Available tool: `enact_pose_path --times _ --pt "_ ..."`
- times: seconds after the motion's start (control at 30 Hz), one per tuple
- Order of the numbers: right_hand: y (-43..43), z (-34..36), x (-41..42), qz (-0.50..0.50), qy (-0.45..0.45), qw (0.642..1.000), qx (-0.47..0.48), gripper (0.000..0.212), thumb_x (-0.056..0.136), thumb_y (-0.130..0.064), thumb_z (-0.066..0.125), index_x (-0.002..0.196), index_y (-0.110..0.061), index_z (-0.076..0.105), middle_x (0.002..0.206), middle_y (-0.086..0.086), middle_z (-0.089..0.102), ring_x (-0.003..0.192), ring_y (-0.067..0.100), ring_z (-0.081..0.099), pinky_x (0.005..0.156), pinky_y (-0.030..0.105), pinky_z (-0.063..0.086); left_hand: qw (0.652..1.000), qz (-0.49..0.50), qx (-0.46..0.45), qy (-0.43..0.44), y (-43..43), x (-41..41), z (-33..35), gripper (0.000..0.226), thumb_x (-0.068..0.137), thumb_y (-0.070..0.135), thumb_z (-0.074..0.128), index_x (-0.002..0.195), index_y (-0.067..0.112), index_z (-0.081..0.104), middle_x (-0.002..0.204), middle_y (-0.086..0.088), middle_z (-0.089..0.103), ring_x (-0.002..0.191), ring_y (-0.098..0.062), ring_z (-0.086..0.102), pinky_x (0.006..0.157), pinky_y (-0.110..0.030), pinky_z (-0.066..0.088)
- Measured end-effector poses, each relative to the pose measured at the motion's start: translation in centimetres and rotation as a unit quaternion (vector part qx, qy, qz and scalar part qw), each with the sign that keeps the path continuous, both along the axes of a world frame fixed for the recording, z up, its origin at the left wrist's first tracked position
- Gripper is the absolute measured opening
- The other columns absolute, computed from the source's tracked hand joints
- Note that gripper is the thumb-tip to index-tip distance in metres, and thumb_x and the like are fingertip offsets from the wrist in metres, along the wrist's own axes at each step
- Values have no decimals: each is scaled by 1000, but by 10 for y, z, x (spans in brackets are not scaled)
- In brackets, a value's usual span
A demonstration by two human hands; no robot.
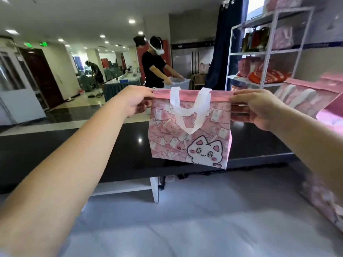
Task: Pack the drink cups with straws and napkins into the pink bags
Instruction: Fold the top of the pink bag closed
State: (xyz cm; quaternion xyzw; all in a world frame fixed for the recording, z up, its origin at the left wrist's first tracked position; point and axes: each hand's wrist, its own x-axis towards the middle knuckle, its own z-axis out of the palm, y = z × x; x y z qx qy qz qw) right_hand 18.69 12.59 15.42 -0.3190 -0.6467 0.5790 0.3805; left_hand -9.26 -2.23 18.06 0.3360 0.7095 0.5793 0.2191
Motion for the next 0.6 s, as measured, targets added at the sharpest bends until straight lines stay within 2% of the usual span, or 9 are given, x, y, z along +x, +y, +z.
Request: enact_pose_path --times 0.1,0.23,0.3,0.37,0.4,0.47,0.53,0.6 --pt "25 -10 6 6 -18 1000 -4 13 94 -9 65 106 -7 70 93 10 78 88 25 76 74 42 62 999 8 -8 -33 31 20 -11 16 93 5 61 94 18 71 74 1 64 59 -9 59 50 -19 51" --pt "54 -25 12 31 -31 999 -20 13 94 -5 63 106 -7 69 96 11 77 90 27 76 76 44 62 999 12 -17 -43 62 41 -21 19 95 3 56 93 18 67 85 -3 65 68 -12 64 72 -27 55" --pt "62 -33 18 68 -49 996 -13 16 95 -7 62 109 -11 70 99 10 77 91 27 75 75 45 62 999 20 -8 -46 71 47 -25 23 93 2 59 110 17 66 91 -4 68 68 -12 67 74 -30 57" --pt "72 -41 25 69 -71 995 20 12 95 -15 65 105 -14 72 100 9 76 92 27 74 78 46 62 998 45 20 -33 76 53 -31 51 88 9 67 137 19 54 104 -5 69 79 -14 70 80 -34 59" --pt "78 -45 29 49 -73 995 42 10 94 -18 66 102 -15 73 99 8 75 93 26 73 82 47 61 997 72 35 -8 74 60 -37 62 84 16 72 142 24 49 116 -5 67 91 -15 69 87 -38 59" --pt "95 -53 35 -4 -62 995 85 9 92 -21 69 98 -17 74 98 7 74 96 26 70 89 47 58 985 137 81 63 64 87 -57 61 85 26 72 140 35 48 135 3 52 108 -7 58 91 -32 52" --pt "112 -64 35 -9 -65 992 105 23 88 -20 72 111 -19 72 106 3 72 104 24 66 93 43 55 972 163 144 84 51 133 -95 51 90 27 70 134 41 48 136 10 43 108 8 48 88 -23 44" --pt "125 -78 26 33 -96 987 123 42 86 -21 76 127 -24 65 116 0 66 109 20 61 92 37 49 972 152 170 61 48 183 -137 63 86 28 76 137 43 42 140 12 33 119 12 41 97 -22 42"
